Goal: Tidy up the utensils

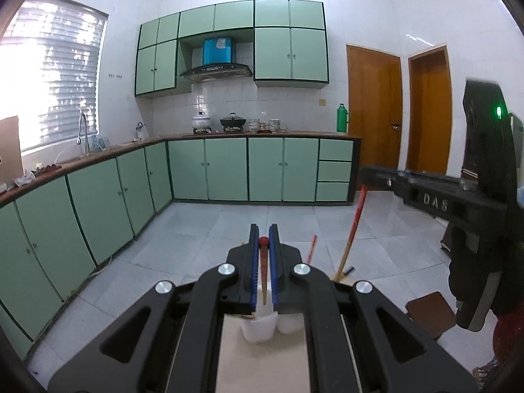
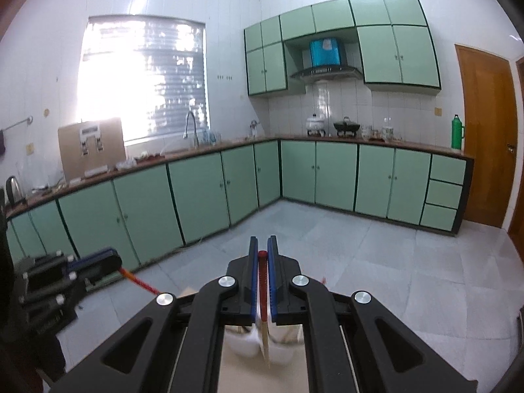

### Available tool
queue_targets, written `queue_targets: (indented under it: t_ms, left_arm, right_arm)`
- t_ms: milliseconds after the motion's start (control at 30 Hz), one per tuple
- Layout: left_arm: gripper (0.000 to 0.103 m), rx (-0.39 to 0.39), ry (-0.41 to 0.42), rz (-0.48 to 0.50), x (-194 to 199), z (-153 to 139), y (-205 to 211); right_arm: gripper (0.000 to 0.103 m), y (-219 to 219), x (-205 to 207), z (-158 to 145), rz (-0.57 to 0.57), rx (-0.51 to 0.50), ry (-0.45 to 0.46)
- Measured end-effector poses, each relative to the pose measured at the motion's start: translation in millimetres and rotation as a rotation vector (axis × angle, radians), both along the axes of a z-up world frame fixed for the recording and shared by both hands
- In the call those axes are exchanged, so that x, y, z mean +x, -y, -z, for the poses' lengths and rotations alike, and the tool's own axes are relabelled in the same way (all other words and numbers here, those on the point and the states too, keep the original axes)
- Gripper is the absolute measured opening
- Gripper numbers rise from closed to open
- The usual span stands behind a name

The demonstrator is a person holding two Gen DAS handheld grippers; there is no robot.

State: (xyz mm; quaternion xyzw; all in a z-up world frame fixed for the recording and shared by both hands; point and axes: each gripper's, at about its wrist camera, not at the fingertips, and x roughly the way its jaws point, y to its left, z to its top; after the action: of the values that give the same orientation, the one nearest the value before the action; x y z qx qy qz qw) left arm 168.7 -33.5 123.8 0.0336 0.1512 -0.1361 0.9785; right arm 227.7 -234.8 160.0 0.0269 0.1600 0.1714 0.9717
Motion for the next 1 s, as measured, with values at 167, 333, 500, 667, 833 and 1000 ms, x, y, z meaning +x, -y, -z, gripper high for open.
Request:
queue_targets:
  t_ms: [167, 333, 500, 667, 833, 1000]
  left_arm:
    - [0.005, 0.016, -0.020, -0.009, 31.1, 11.6, 10.0]
    - [0.005, 0.003, -0.044, -0.020, 62.8, 33.0, 15.4]
    - [0.005, -0.008, -0.100, -0.039, 91.2, 62.9, 16.7]
    - [0.005, -0.019, -0.182, -0.037, 110.5, 92.8, 13.4]
    - [0.008, -0.021, -0.247, -0.033, 118.4, 111.4, 6.6]
    - [0.046, -0.025, -0.218, -0.032, 96.0, 110.8, -5.2]
  right_arm:
    - [0.006, -5.8, 32.3, 4.8, 0.034, -0.003, 0.011]
    - [0.006, -13.1, 60.5, 31.8, 0.065, -0.034, -0.017]
    - [0.006, -13.9, 79.9, 61.7, 0.064, -0.031, -0.075]
    - [0.006, -15.7, 87.2, 89.4, 0.058, -0.054, -0.117]
    - [0.015, -13.1, 92.2, 111.0, 0.063, -0.066, -0.177]
    - [0.057, 3.5, 64.3, 115.1, 0.134, -0.080, -0.151]
